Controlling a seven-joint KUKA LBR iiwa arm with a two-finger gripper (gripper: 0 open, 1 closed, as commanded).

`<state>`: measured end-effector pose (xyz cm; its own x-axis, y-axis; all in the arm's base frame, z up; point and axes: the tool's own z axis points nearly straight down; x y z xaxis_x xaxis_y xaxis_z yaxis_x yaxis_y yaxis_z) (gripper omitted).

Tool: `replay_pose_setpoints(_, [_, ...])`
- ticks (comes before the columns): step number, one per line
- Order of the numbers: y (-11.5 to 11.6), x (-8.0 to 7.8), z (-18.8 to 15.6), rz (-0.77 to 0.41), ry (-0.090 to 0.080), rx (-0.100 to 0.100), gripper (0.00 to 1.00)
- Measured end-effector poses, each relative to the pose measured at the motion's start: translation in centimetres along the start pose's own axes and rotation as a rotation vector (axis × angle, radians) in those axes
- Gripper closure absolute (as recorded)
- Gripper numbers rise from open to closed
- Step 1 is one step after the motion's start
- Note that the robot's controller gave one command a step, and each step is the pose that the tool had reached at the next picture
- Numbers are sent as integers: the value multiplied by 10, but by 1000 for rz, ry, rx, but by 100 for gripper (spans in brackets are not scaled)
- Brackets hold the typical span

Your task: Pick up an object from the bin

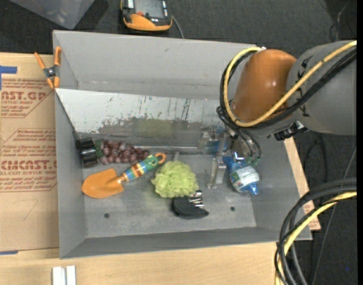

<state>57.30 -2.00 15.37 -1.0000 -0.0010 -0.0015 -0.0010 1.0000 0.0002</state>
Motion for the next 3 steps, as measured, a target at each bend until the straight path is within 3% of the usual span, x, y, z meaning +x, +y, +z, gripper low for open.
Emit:
replay_pose_setpoints(1, [50, 13, 83, 135, 5, -2, 0])
replay_pose_setpoints(2, [60, 31, 16, 77, -11, 1, 0])
replay_pose_setpoints(3, [86, 53, 55, 271, 5, -1, 0])
